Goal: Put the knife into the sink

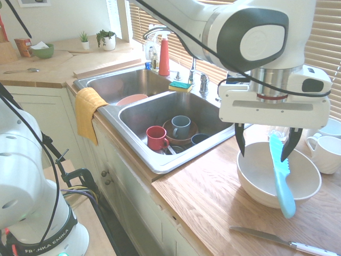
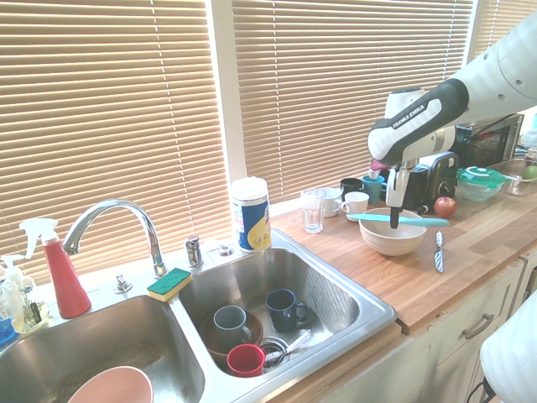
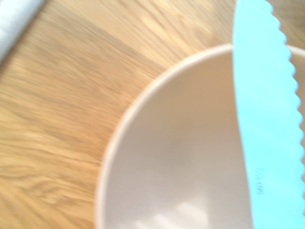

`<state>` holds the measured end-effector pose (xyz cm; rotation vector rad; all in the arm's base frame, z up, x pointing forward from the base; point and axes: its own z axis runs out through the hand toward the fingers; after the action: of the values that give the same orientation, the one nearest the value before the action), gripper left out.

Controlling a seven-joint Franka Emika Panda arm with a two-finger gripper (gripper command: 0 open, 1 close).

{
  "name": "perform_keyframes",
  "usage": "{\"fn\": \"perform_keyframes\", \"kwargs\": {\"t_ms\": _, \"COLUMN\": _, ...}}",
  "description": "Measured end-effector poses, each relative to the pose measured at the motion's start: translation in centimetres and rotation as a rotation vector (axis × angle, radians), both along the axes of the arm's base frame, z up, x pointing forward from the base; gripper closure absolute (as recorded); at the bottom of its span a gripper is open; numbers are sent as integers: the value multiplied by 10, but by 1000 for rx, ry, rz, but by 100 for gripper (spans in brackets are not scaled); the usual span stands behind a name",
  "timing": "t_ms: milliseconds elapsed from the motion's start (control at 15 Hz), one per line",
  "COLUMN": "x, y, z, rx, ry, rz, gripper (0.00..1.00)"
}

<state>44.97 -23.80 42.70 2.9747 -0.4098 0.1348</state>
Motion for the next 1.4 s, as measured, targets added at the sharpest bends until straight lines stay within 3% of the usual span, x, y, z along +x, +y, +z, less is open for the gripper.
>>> {"fn": "perform_keyframes", "kwargs": {"t_ms": 133, "x": 2, "y": -13, "z": -7, "rx": 9, "ry": 5, "rz": -21, "gripper": 0}}
{"fn": "perform_keyframes", "kwargs": {"t_ms": 200, "x": 1, "y": -19, "z": -12, "rx": 10, "ry": 8, "rz": -30, "gripper": 100}}
{"fn": "perform_keyframes", "kwargs": {"t_ms": 1400, "x": 0, "y": -39, "z": -28, "rx": 46, "ry": 22, "rz": -67, "gripper": 100}}
